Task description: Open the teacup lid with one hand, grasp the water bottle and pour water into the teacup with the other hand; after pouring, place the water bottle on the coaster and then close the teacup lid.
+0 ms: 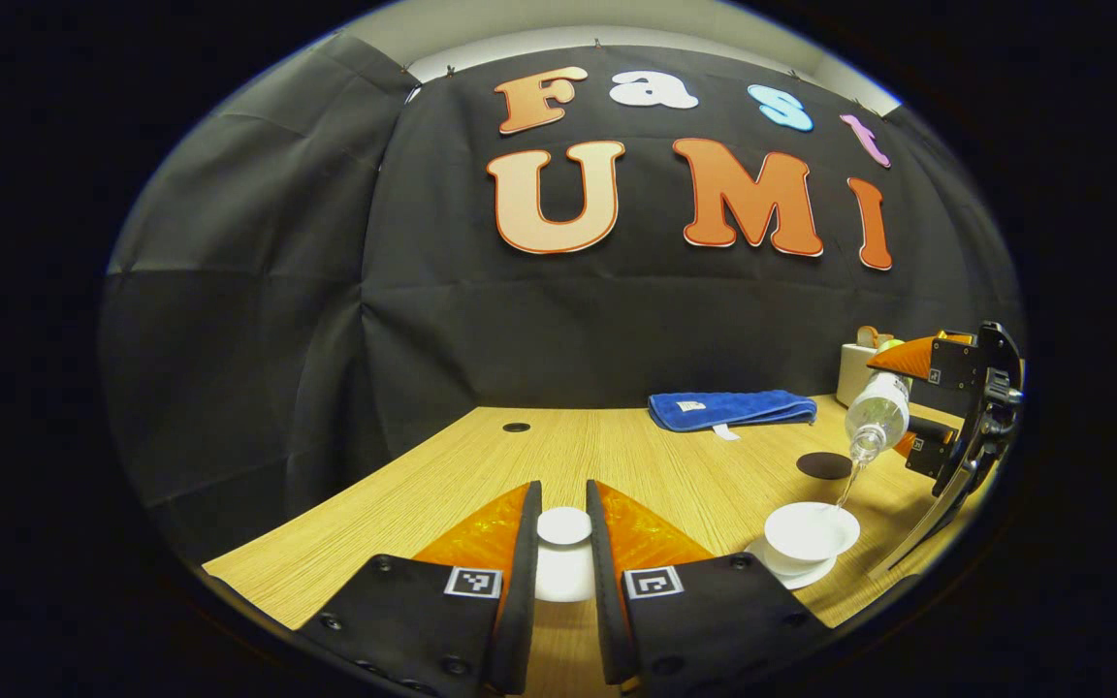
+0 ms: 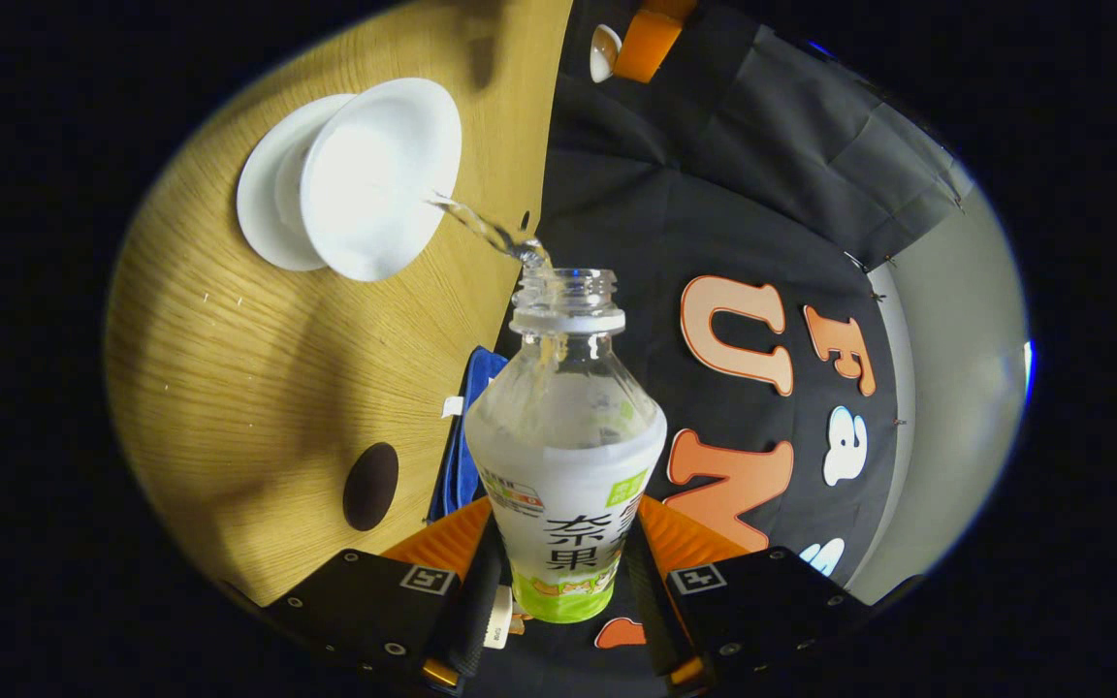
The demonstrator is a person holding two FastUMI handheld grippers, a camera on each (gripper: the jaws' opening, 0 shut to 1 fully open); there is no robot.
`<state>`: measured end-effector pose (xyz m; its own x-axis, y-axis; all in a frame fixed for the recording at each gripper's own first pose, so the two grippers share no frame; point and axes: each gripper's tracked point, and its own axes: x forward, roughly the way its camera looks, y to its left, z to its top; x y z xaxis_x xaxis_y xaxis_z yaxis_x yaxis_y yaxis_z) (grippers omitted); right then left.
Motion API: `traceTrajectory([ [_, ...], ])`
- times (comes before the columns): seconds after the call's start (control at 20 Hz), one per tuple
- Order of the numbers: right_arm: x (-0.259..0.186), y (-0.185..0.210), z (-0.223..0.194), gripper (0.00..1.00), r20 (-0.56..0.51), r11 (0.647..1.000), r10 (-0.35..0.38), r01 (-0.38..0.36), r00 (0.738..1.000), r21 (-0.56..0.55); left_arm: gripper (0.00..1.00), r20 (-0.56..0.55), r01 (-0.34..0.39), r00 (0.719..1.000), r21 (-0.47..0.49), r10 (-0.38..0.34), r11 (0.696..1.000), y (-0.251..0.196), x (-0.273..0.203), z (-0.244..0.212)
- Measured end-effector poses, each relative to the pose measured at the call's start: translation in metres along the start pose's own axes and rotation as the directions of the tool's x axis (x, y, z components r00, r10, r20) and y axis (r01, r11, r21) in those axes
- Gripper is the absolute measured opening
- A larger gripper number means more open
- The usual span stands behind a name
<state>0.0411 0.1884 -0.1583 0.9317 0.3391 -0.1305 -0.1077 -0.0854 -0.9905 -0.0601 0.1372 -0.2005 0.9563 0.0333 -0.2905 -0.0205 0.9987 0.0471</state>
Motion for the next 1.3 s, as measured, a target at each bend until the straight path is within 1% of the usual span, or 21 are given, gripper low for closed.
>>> traceTrajectory([
  [0.1,-0.001,-0.008,0.000,0.63,0.005,0.999,-0.025,0.025,1.000,-0.023,0.32,-0.003,0.002,1.000,-0.009,-0.002,1.000,-0.001,0.000,-0.001],
  [0.15,-0.002,-0.012,0.001,0.66,0.007,0.999,-0.039,0.039,0.999,-0.035,0.32,-0.001,0.003,1.000,-0.012,-0.003,1.000,-0.002,-0.001,0.000],
  [0.2,-0.001,-0.014,0.001,0.66,0.010,0.998,-0.045,0.045,0.999,-0.044,0.32,0.003,0.003,1.000,-0.014,-0.003,1.000,-0.001,-0.002,0.001],
  [0.25,0.002,-0.015,0.001,0.63,0.011,0.998,-0.046,0.046,0.999,-0.050,0.32,0.005,0.004,1.000,-0.014,-0.004,1.000,-0.001,-0.003,0.003],
  [0.3,0.003,-0.017,0.000,0.65,0.012,0.997,-0.053,0.053,0.999,-0.056,0.32,0.007,0.004,1.000,-0.014,-0.004,1.000,-0.001,-0.003,0.003],
  [0.55,0.004,-0.024,0.001,0.65,0.026,0.990,-0.090,0.093,0.996,-0.109,0.32,0.003,0.012,1.000,-0.024,-0.012,1.000,-0.003,-0.004,0.001],
  [0.75,0.005,-0.026,-0.001,0.65,0.036,0.987,-0.093,0.097,0.995,-0.130,0.32,0.001,0.008,1.000,-0.023,-0.008,1.000,-0.001,-0.006,0.000],
  [1.0,0.009,-0.043,0.003,0.65,0.060,0.977,-0.133,0.141,0.989,-0.158,0.32,-0.002,0.006,1.000,-0.025,-0.006,1.000,0.002,-0.008,-0.002],
  [1.15,0.011,-0.045,0.010,0.65,0.091,0.967,-0.141,0.156,0.986,-0.201,0.32,0.003,-0.004,1.000,-0.032,0.004,0.999,0.007,-0.010,0.002],
  [1.25,0.012,-0.046,0.011,0.65,0.101,0.966,-0.137,0.155,0.985,-0.207,0.32,0.001,0.000,1.000,-0.033,0.000,0.999,0.008,-0.012,0.001],
  [1.3,0.012,-0.047,0.012,0.65,0.108,0.965,-0.136,0.157,0.985,-0.210,0.29,-0.007,-0.001,1.000,-0.032,0.001,1.000,0.008,-0.012,-0.002],
])
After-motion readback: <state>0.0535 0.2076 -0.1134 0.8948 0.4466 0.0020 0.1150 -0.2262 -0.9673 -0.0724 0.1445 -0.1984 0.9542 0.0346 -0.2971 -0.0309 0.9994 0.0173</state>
